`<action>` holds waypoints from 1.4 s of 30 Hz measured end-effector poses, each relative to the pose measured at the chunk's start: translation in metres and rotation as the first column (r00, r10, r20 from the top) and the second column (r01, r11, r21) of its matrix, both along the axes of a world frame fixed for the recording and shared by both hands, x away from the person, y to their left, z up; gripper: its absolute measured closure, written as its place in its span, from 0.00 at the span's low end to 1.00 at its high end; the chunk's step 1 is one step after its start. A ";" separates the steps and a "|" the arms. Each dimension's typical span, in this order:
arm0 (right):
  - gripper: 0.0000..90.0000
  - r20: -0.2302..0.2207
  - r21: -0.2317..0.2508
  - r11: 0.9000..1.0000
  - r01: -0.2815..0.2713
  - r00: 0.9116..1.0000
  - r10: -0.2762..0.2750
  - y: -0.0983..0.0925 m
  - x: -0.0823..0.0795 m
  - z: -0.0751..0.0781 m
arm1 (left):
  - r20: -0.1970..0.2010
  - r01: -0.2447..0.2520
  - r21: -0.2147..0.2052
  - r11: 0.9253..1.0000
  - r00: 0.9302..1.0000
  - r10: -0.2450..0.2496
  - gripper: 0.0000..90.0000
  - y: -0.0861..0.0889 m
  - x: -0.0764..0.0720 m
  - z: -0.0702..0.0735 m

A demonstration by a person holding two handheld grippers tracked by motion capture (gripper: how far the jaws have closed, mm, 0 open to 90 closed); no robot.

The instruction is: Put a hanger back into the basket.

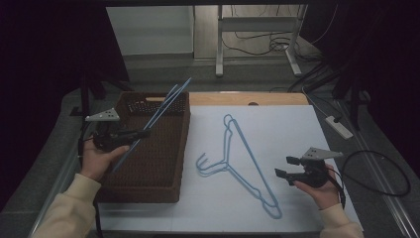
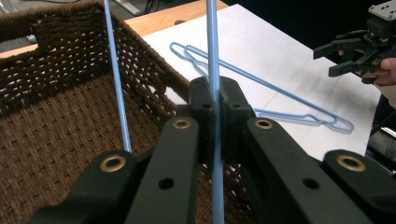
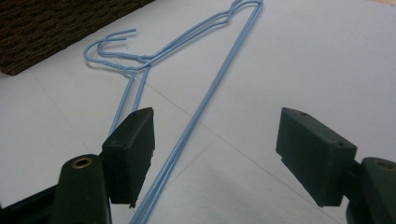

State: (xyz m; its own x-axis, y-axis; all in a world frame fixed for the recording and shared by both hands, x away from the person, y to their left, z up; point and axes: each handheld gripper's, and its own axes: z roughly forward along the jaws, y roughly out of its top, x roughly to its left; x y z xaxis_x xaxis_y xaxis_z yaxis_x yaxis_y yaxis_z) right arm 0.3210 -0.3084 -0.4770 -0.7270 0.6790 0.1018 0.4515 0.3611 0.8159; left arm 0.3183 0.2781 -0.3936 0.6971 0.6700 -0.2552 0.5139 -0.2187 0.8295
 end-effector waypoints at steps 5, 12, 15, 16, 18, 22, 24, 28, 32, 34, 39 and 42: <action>0.32 -0.004 -0.006 1.000 -0.002 1.000 0.002 0.002 0.001 -0.001 | -0.024 -0.002 0.012 1.000 1.000 0.002 0.96 0.009 0.002 -0.005; 0.32 -0.007 -0.008 1.000 -0.002 1.000 0.002 0.003 0.001 -0.002 | -0.046 0.012 0.032 0.999 0.999 -0.011 0.96 0.015 0.003 -0.011; 0.32 -0.008 -0.009 1.000 -0.001 1.000 0.001 0.002 0.001 -0.002 | -0.053 0.022 0.045 0.999 0.998 -0.020 0.96 0.015 0.003 -0.014; 0.32 -0.009 -0.009 1.000 -0.002 1.000 0.001 0.002 0.001 -0.002 | -0.056 0.027 0.053 0.998 0.998 -0.024 0.96 0.015 0.002 -0.014; 0.32 -0.009 -0.009 1.000 -0.001 1.000 0.001 0.002 0.001 -0.002 | -0.059 0.032 0.058 0.998 0.998 -0.029 0.96 0.015 0.002 -0.015; 0.32 -0.009 -0.010 1.000 0.000 1.000 0.000 0.002 0.001 -0.002 | -0.063 0.035 0.056 0.998 0.998 -0.032 0.96 0.017 0.000 -0.017; 0.32 -0.009 -0.011 1.000 0.000 1.000 0.000 0.002 0.001 -0.002 | -0.068 0.034 0.053 0.998 0.997 -0.030 0.96 0.019 0.000 -0.019; 0.32 -0.009 -0.009 1.000 0.000 1.000 -0.001 0.002 0.001 -0.003 | -0.087 0.032 0.048 0.998 0.996 -0.028 0.96 0.025 -0.001 -0.024; 0.32 -0.011 -0.013 1.000 -0.003 1.000 0.003 0.003 0.001 -0.003 | -0.110 0.034 0.055 0.998 0.994 -0.027 0.96 0.027 0.001 -0.030; 0.32 -0.013 -0.016 1.000 -0.003 1.000 0.003 0.004 0.001 -0.003 | -0.120 0.035 0.064 0.997 0.992 -0.027 0.96 0.027 0.003 -0.033; 0.32 -0.015 -0.016 1.000 -0.005 1.000 0.005 0.004 0.001 -0.003 | -0.145 0.036 0.082 0.996 0.989 -0.023 0.96 0.027 0.009 -0.040; 0.32 -0.015 -0.017 1.000 -0.005 1.000 0.005 0.004 0.001 -0.004 | -0.160 0.040 0.094 0.995 0.987 -0.025 0.96 0.026 0.013 -0.045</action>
